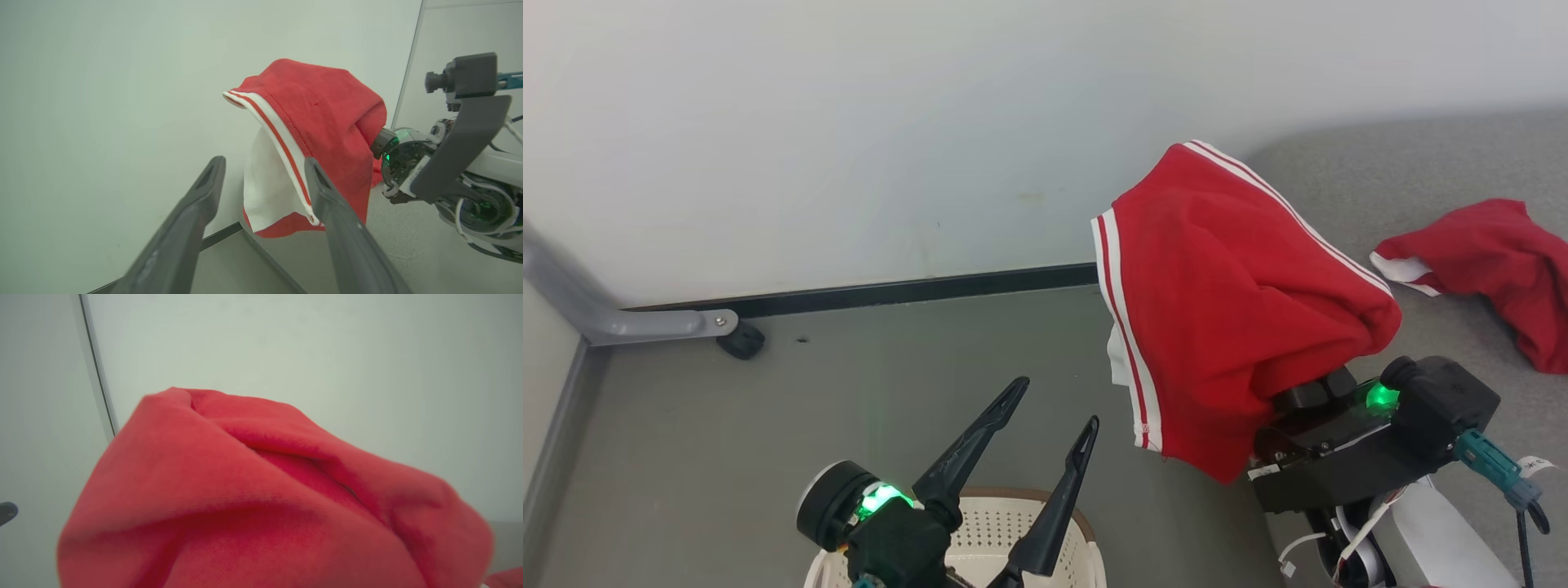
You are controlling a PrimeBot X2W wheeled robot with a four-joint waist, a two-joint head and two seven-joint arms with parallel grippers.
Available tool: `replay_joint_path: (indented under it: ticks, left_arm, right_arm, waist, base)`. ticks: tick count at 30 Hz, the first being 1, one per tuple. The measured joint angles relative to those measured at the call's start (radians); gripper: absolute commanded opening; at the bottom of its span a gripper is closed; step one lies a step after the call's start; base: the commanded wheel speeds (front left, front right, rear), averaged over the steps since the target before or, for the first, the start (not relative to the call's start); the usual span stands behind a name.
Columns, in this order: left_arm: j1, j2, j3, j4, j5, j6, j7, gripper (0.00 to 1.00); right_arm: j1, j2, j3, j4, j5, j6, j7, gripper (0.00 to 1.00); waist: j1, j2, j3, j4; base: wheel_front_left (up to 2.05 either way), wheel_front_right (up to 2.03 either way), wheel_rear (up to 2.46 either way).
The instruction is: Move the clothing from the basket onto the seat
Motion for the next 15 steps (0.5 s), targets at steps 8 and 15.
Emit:
replay_joint_path:
  ticks: [8,15]
  left_arm:
    - [0.002,0.02,-0.011,-0.022,0.011,-0.001,0.012,1.0]
    - [0.002,0.047,-0.022,-0.03,0.043,-0.003,0.028,1.0]
  right_arm:
    - [0.002,0.002,-0.028,-0.024,0.008,-0.025,-0.009,0.0]
    - [0.02,0.001,-0.073,-0.028,0.021,-0.044,-0.018,0.0]
  waist:
    - [0.0,0.0,0.039,-0.066]
    - [0.0001,0.0,0.077,-0.14]
  base:
    - [0.0,0.0,0.0]
    - [0.0,0.0,0.0]
